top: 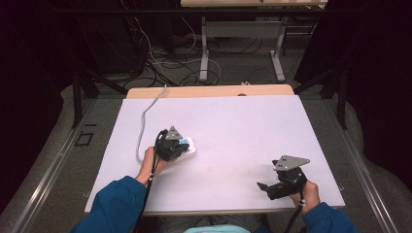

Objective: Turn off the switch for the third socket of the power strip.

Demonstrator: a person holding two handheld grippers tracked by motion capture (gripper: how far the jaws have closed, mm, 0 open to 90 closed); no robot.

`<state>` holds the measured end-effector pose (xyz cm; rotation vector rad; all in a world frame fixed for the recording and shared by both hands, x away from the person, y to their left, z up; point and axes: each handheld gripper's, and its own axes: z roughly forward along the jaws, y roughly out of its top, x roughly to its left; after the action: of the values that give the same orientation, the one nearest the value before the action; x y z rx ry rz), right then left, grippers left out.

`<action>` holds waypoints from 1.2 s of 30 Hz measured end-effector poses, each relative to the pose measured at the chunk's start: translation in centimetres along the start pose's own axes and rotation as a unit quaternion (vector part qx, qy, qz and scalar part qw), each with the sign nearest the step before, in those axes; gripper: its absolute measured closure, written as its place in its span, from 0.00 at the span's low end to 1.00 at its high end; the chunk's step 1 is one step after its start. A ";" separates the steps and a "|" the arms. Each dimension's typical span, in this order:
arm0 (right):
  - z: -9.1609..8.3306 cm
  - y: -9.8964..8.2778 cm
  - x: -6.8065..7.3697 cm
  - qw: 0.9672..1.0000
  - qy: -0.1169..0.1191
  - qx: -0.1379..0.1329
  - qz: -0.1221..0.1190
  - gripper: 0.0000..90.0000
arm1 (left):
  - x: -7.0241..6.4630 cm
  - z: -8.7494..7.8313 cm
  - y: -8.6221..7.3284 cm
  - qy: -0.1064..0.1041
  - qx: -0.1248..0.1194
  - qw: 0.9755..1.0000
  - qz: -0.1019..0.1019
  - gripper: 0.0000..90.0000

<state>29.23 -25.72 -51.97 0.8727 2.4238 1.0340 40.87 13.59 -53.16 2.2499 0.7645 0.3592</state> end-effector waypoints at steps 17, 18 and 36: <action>0.1 0.0 0.1 1.000 -0.002 -0.007 0.001 0.06 | 0.3 -0.8 0.1 0.009 -0.005 1.000 -0.008 0.80; 0.1 0.1 0.0 1.000 -0.001 -0.008 -0.005 0.06 | 0.4 -0.9 0.1 0.010 -0.006 1.000 -0.010 0.76; 0.0 0.0 0.1 1.000 -0.003 -0.007 0.004 0.06 | 0.1 -3.3 -0.5 0.039 0.002 0.999 -0.021 0.02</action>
<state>29.15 -25.62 -51.95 0.8814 2.4063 1.0496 39.26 15.77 -51.13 2.2313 0.8536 0.4277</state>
